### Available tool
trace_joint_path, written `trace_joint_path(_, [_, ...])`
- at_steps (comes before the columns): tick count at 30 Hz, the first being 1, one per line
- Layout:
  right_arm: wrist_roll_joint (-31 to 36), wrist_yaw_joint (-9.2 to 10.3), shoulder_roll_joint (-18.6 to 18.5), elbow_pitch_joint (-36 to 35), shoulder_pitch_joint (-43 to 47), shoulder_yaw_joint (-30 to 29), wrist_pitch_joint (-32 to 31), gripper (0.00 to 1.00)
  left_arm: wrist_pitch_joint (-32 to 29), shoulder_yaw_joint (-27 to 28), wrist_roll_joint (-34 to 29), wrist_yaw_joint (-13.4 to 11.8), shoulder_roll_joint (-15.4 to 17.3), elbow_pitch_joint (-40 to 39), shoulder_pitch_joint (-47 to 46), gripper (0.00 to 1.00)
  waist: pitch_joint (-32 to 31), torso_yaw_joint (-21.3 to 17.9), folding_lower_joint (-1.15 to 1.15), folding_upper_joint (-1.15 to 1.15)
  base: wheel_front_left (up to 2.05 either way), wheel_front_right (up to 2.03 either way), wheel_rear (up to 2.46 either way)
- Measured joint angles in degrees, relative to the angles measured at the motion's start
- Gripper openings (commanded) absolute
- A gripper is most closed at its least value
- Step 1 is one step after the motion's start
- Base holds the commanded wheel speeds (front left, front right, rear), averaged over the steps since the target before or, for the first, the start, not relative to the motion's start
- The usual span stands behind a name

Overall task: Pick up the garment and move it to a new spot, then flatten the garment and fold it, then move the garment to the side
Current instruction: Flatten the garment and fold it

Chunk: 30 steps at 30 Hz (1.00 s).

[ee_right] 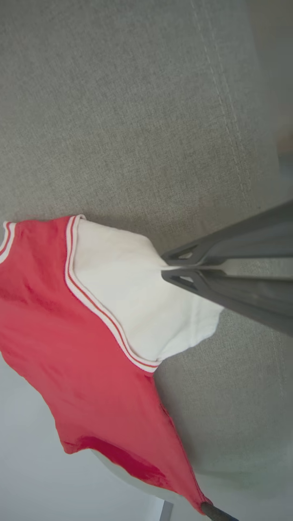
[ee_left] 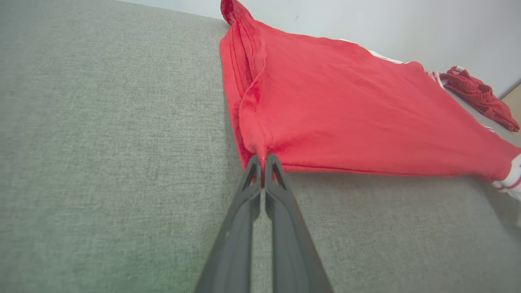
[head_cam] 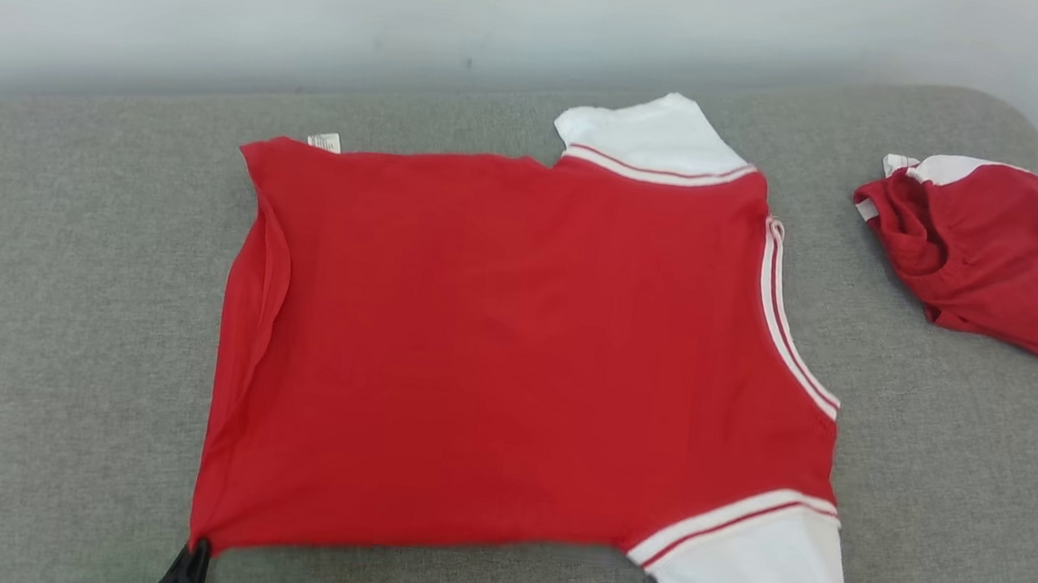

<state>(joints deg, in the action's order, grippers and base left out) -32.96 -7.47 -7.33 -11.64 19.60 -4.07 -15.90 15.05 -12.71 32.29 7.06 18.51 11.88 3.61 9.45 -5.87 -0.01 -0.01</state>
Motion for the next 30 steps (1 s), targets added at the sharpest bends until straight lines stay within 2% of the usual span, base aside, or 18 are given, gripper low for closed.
trace_joint_path(10, [-1.6, 0.00, 1.6, -0.5, 1.3, -0.1, -2.1, 0.00, 0.0, 1.7, -2.1, 0.4, -1.6, 0.8, 2.5, 0.00, -1.0, 0.6, 0.01, 0.01, 0.00, 0.00, 0.00])
trace_joint_path(16, [-3.0, 0.00, 2.4, -1.1, -3.5, -1.9, -2.3, 0.00, 0.0, 0.8, -4.0, 0.4, -2.3, -0.3, 1.1, 0.00, -1.3, 1.5, 0.01, 0.01, 0.00, 0.00, 0.00])
trace_joint_path(22, [-3.2, 0.00, 0.2, -0.2, -10.7, -3.5, -3.4, 0.00, 0.0, -0.1, -5.4, 0.4, -2.4, -2.4, -1.2, 0.00, -1.0, 2.4, 0.01, 0.01, 0.00, 0.00, 0.00])
trace_joint_path(30, [-3.1, 0.00, -4.1, 5.6, -21.6, -2.8, -6.8, 0.00, 0.0, -1.9, -6.0, 0.5, -1.3, -1.7, -5.7, 0.00, 0.1, 3.5, 0.01, 0.01, 0.00, 0.00, 0.00])
